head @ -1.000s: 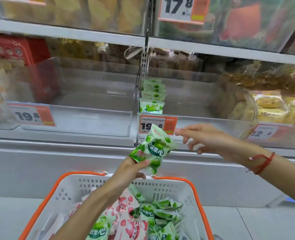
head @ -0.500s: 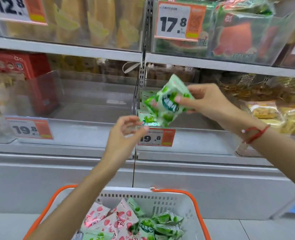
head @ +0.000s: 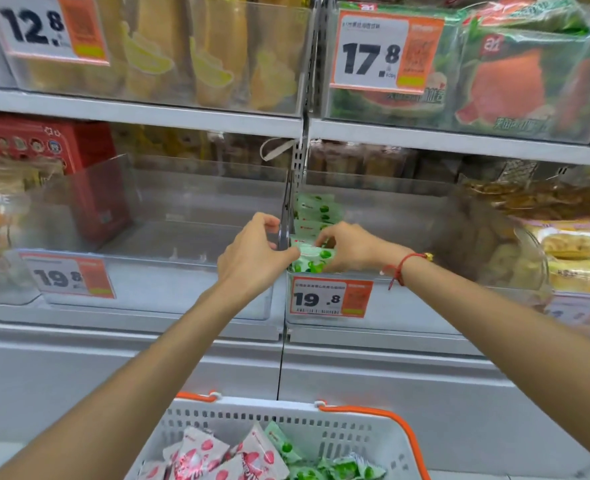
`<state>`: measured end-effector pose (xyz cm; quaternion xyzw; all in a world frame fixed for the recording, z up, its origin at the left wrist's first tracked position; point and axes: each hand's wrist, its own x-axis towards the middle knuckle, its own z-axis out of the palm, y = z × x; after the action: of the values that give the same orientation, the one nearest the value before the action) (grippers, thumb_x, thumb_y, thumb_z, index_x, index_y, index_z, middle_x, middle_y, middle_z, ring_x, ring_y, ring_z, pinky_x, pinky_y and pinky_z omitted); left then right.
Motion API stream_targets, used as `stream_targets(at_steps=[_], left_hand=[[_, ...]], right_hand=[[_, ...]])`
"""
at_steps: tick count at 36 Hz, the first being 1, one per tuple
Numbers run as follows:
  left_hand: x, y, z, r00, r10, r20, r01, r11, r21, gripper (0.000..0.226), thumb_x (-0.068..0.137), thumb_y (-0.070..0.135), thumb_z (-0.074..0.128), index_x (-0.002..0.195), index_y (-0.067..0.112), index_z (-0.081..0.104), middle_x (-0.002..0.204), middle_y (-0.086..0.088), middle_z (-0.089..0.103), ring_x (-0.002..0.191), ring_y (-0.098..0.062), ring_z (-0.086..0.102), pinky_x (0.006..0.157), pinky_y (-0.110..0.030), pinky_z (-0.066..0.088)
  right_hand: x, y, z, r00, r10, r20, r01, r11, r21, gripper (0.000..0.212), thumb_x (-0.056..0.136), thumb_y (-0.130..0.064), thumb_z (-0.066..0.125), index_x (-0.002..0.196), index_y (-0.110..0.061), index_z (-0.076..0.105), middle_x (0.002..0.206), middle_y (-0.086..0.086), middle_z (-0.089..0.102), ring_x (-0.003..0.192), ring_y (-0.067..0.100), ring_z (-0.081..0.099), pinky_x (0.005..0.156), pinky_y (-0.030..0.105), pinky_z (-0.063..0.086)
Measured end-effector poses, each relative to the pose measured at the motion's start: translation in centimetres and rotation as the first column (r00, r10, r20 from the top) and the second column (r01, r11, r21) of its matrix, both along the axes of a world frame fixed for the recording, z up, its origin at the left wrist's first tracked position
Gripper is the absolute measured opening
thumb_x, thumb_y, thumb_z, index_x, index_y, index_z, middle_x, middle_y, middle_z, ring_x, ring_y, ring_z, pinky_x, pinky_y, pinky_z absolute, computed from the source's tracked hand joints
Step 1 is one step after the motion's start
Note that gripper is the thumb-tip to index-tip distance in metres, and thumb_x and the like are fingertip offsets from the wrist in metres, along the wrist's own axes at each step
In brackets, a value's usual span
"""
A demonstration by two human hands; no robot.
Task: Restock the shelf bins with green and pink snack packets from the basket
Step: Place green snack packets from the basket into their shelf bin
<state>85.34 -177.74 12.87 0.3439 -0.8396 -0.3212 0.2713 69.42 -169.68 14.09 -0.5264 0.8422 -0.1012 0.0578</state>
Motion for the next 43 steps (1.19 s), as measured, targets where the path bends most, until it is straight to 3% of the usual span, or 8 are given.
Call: stream_targets(at_steps=[6,12,19,22,28,32,38,43], left_hand=[[0.2,0.2,-0.5,0.999,0.031,0.031,-0.03,0.998,-0.057,0.055,0.079,0.044,0.07,0.126,0.033,0.044,0.113,0.016,0.06,0.105,-0.014,0.059,0.075,-0.028,0.035],[0.6,0.2,-0.7,0.999,0.013,0.051,-0.009,0.996,-0.088,0.059,0.08,0.049,0.068,0.13,0.035,0.041,0.119,0.016,0.06,0.11,-0.013,0.058,0.077,-0.029,0.036],[0.8,0.7,-0.8,0.999,-0.03,0.044,0.035,0.992,-0.118,0.064,0.082,0.045,0.067,0.136,0.03,0.036,0.131,0.012,0.054,0.116,-0.011,0.054,0.078,-0.027,0.034],[0.8,0.7,-0.9,0.997,-0.057,-0.05,0.048,0.985,-0.167,0.07,0.08,0.043,0.071,0.137,0.028,0.035,0.137,0.011,0.045,0.122,-0.01,0.048,0.081,-0.028,0.039],[0.3,0.9,1.3,0.981,-0.158,-0.115,0.101,0.915,-0.392,0.059,0.08,0.033,0.072,0.132,0.027,0.043,0.133,0.012,0.044,0.12,-0.008,0.041,0.083,-0.023,0.034],[0.5,1.7,1.1,0.972,-0.183,-0.144,0.114,0.915,-0.387,0.048,0.084,0.027,0.068,0.128,0.028,0.047,0.129,0.014,0.046,0.116,-0.007,0.041,0.082,-0.021,0.032],[3.2,3.5,-0.7,0.936,-0.157,-0.316,0.046,0.942,-0.332,0.03,0.086,0.023,0.065,0.113,0.033,0.056,0.105,0.024,0.052,0.096,0.002,0.047,0.073,-0.018,0.037],[5.7,5.6,-3.6,0.911,-0.113,-0.397,0.068,0.99,-0.126,0.013,0.088,0.028,0.063,0.099,0.035,0.061,0.09,0.023,0.064,0.085,-0.001,0.059,0.069,-0.022,0.044]], right_hand=[[-1.1,-0.2,-0.5,0.998,-0.027,-0.051,0.031,0.997,0.076,0.076,0.072,-0.033,0.08,0.136,-0.021,0.04,0.135,0.008,0.041,0.119,0.028,0.049,0.102,0.042,0.043],[-1.3,-0.7,-0.6,0.995,-0.009,-0.099,0.018,0.995,0.094,0.046,0.075,-0.031,0.078,0.11,-0.016,0.053,0.118,0.006,0.053,0.104,0.024,0.053,0.081,0.032,0.046],[-1.3,-0.5,-1.6,0.982,-0.044,-0.186,0.013,0.986,-0.166,0.035,0.07,-0.037,0.081,0.085,-0.021,0.053,0.099,0.001,0.05,0.088,0.023,0.052,0.069,0.03,0.037],[-1.6,-0.4,-1.4,0.995,-0.014,-0.103,0.001,0.992,-0.126,0.036,0.068,-0.035,0.083,0.085,-0.021,0.053,0.099,0.001,0.051,0.092,0.022,0.051,0.065,0.027,0.035],[-2.3,1.2,0.0,0.977,0.049,0.208,-0.02,0.99,-0.139,0.042,0.072,-0.021,0.082,0.108,-0.02,0.061,0.112,-0.004,0.052,0.094,0.011,0.048,0.081,0.024,0.041],[-2.1,2.9,0.3,0.976,0.077,0.205,-0.036,0.979,-0.198,0.039,0.078,-0.017,0.077,0.114,-0.016,0.064,0.117,-0.006,0.055,0.102,0.007,0.05,0.086,0.02,0.041],[1.1,7.2,0.9,0.995,0.033,0.091,0.013,0.884,-0.467,0.018,0.08,-0.023,0.075,0.097,-0.026,0.067,0.107,-0.001,0.06,0.091,0.013,0.06,0.078,0.027,0.049],[6.3,10.9,-0.8,0.977,0.159,0.144,-0.055,0.833,-0.55,0.014,0.08,-0.012,0.073,0.079,-0.024,0.067,0.079,-0.003,0.068,0.069,0.006,0.058,0.06,0.01,0.042]])
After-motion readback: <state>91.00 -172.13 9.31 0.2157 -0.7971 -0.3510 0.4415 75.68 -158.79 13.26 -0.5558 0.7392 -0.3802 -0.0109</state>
